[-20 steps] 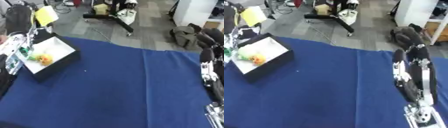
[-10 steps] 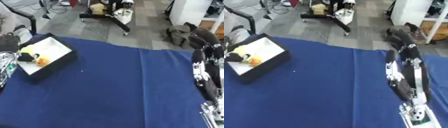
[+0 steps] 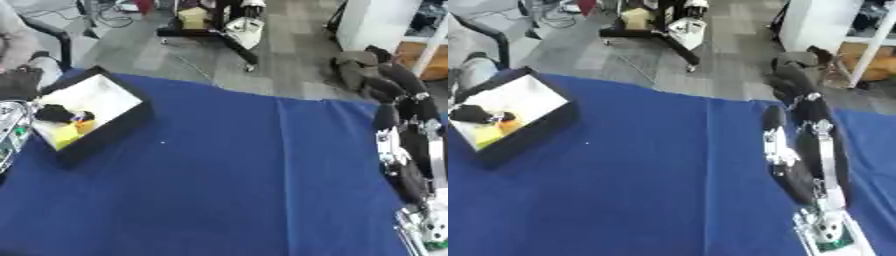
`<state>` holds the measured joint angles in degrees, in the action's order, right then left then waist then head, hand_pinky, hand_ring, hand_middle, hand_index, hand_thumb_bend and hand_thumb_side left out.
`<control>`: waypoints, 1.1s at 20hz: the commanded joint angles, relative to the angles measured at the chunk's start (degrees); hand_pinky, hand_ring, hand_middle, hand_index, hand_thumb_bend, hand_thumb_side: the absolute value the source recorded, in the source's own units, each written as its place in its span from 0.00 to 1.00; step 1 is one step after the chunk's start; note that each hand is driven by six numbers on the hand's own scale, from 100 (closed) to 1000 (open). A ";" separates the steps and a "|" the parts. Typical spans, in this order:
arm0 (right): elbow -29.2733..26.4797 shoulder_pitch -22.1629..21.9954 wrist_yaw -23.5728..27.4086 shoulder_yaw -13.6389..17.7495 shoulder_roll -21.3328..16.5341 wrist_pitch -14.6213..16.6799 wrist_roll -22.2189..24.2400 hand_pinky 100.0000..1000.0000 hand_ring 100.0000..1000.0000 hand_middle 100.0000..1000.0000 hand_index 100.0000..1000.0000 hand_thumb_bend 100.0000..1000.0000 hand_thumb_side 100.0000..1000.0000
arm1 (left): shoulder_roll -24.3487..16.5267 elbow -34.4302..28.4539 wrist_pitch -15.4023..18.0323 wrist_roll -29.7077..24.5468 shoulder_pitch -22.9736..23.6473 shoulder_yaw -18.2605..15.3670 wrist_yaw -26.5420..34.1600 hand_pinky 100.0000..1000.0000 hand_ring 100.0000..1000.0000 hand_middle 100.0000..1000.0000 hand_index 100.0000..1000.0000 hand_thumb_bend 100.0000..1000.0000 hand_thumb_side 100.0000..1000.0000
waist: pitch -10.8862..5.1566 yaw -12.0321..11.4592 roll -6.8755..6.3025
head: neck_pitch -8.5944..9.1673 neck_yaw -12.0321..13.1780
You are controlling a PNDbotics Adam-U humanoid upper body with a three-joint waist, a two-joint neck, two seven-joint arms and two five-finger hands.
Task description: Pick up the objects with one hand, pass them to the other hand, and then place them into the box on the other side of the table.
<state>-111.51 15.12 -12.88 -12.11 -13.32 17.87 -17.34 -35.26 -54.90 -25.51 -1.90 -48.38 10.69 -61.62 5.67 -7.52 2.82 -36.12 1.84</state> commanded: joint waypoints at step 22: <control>-3.08 -11.42 -0.91 15.36 -5.23 0.26 2.34 0.76 0.75 0.76 0.87 0.00 0.59 | 15.98 -59.69 23.94 14.81 16.23 5.34 74.26 0.81 0.71 0.68 0.79 0.99 0.68 | -7.49 13.23 -2.56 | -7.90 -13.04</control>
<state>-113.36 3.21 -14.22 1.98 -16.96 17.88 -15.52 -20.36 -113.63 -2.96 13.69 -31.50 15.83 12.09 -1.58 5.97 0.22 -43.68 -10.86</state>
